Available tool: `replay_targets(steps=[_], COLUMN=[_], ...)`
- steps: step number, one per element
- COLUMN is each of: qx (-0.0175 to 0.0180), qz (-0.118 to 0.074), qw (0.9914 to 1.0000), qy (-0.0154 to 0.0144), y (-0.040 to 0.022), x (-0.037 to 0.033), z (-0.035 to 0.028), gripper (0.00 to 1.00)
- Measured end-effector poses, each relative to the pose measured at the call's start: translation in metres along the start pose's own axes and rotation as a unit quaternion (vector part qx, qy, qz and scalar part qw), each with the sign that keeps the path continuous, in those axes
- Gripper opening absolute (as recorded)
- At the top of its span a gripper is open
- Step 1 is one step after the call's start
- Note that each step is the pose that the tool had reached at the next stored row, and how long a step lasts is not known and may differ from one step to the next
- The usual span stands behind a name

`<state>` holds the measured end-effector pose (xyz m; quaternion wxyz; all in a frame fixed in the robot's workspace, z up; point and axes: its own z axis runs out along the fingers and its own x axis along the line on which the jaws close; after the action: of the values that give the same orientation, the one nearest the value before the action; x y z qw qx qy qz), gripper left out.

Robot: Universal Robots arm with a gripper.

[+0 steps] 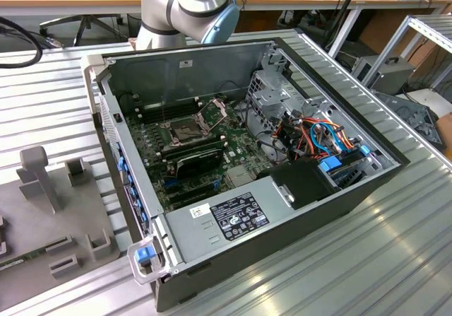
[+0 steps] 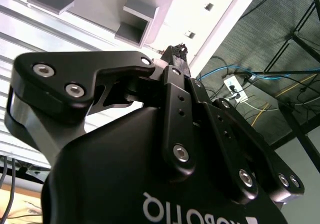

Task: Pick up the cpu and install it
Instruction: 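Reach for the cpu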

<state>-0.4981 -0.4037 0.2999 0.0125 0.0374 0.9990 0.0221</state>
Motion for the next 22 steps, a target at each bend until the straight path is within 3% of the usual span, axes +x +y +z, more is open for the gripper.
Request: replay_targets(steps=[13,22], qx=[0.0000,0.0000], qz=[0.000,0.000], qw=[1.00000,1.00000], qy=[0.0001,0.0000], y=[-0.0013,-0.0104], x=[-0.0007,-0.0021], z=[0.0077,0.0110], gripper=[0.11,0.11])
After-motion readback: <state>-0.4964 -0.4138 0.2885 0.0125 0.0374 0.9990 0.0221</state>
